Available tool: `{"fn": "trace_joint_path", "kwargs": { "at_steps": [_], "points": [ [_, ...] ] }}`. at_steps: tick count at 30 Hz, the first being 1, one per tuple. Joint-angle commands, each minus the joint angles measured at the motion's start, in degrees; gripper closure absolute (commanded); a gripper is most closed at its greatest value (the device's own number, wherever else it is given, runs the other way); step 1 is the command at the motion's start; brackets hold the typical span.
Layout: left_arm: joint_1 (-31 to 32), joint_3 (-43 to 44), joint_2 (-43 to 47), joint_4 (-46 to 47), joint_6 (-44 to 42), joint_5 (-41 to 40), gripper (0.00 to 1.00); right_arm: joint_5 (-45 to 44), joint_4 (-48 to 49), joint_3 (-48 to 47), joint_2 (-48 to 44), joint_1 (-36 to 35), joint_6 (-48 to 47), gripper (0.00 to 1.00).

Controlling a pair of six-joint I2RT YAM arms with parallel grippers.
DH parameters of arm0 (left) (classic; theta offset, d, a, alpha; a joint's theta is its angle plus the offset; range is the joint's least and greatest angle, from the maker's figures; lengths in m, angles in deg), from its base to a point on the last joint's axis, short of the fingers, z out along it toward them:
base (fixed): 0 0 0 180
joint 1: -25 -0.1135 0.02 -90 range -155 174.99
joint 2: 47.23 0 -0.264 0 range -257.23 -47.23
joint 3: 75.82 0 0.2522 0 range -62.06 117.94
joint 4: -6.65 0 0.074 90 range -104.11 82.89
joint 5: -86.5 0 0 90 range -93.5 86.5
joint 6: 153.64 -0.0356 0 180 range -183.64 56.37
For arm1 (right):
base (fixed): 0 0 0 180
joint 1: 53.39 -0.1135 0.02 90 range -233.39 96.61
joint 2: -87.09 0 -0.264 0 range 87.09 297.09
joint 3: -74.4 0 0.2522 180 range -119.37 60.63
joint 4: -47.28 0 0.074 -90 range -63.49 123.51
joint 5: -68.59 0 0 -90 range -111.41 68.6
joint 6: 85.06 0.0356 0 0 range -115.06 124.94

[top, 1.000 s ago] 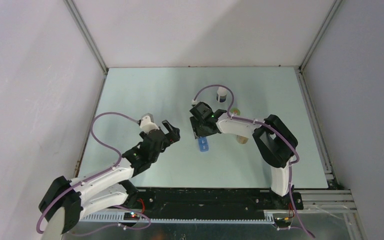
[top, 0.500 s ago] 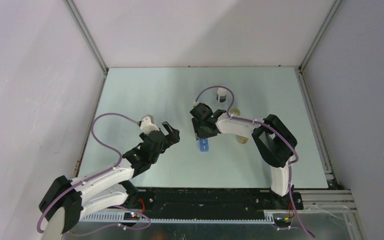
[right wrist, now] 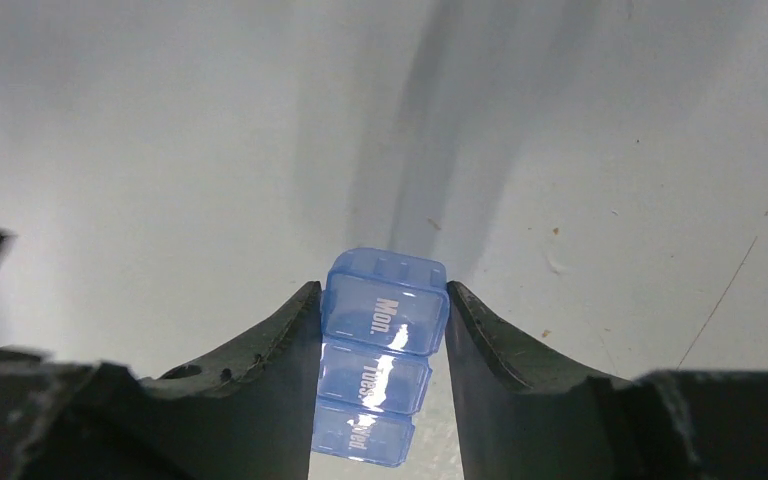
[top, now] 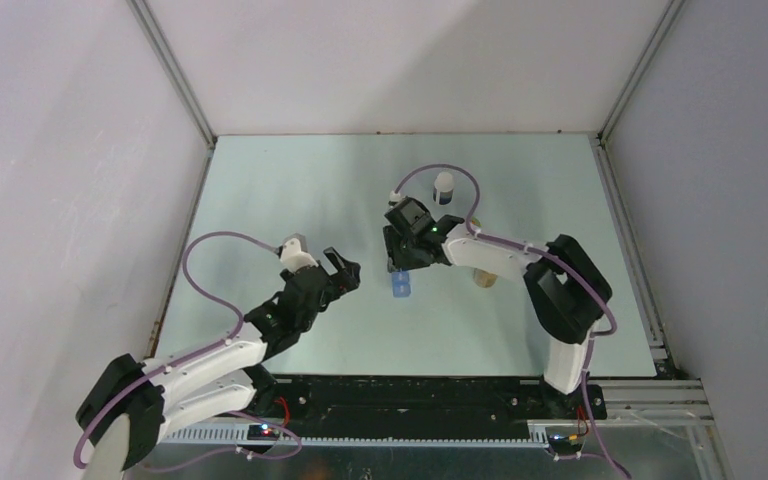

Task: Sort the pills into containers
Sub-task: Pick up the pill container at the center of the board.

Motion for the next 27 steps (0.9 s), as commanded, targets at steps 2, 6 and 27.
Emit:
{"fn": "trace_joint_path", "kwargs": {
  "at_steps": [2,6,27],
  "points": [
    [-0.17,-1.78,0.99,9.75,-2.42,4.10,0.02,4.64,4.90,0.93,-8.96,1.28,3.43,0.55],
    [-0.22,-2.99,0.35,20.81,-5.04,12.97,0.06,7.88,5.99,1.13,-11.87,1.62,5.16,0.55],
    [-0.24,-0.34,-9.12,33.44,2.90,21.79,0.36,11.79,8.94,3.46,-18.37,1.46,8.29,0.54]
  ]
}}
